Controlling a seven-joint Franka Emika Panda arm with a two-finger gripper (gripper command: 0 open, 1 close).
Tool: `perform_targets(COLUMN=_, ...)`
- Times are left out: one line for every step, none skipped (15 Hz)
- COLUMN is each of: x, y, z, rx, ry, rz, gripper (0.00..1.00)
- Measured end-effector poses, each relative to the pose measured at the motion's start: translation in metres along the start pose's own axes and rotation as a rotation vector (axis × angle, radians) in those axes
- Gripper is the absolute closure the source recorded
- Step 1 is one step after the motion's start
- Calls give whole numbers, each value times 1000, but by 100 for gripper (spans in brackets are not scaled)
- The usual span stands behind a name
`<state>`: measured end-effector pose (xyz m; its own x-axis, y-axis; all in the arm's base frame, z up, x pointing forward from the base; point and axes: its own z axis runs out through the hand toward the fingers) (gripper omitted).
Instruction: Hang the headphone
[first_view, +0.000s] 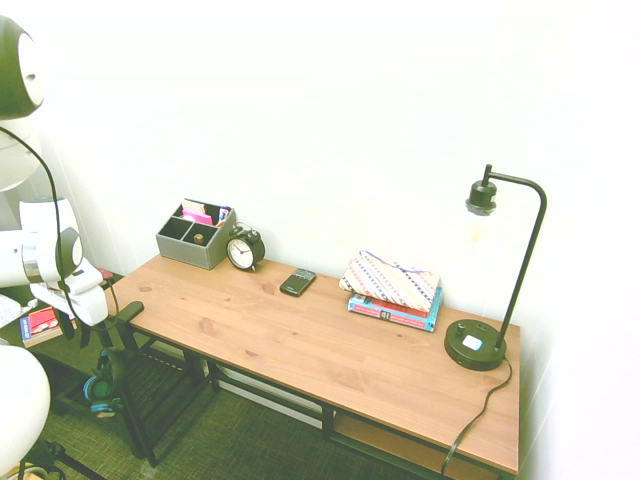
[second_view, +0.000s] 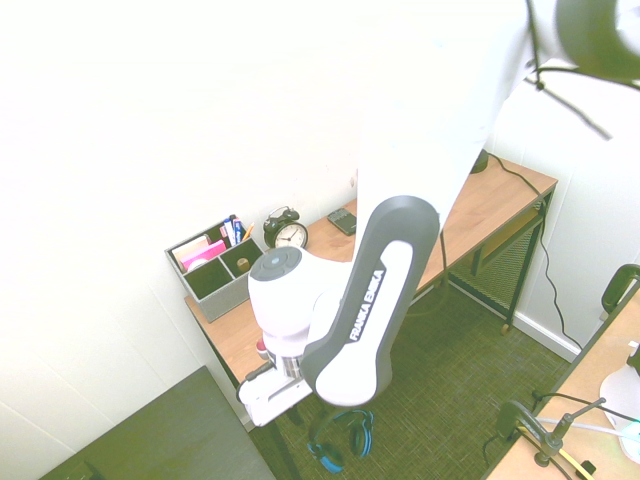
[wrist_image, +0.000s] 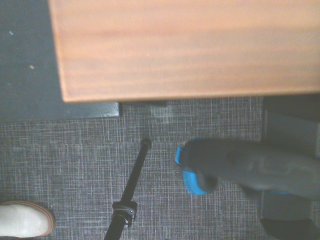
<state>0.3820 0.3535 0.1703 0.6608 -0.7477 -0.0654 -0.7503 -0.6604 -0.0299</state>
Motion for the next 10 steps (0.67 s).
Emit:
perform_targets(x=5, y=5, z=-22, rx=-1, ry=4, rz=-31, gripper=0)
perform_targets(x=13, y=12, z=-44, rx=-11, ry=6, rz=-63, gripper=0)
perform_targets(x=25, y=19, z=-66, rx=-21, ry=2, rz=-92, gripper=0)
perform_targets(x=43, y=26, z=-89, rx=-25, ry=1, rz=-120, gripper=0)
perform_targets(x=62, y=32, z=-114, rx=-26, ry=10, rz=-141, gripper=0)
perform_targets(x=86, y=40, z=-142, rx=-24, ry=24, rz=-153, gripper=0)
perform_targets(x=110, y=50, z=-170, rx=-24, ry=35, rz=-160, gripper=0)
perform_targets(x=136, y=65, z=-199, rx=-25, ry=44, rz=-163, gripper=0)
perform_targets(x=164, y=85, z=-230, rx=-24, ry=51, rz=-155, gripper=0)
perform_targets(x=189, y=108, z=-259, rx=-21, ry=52, rz=-143, gripper=0)
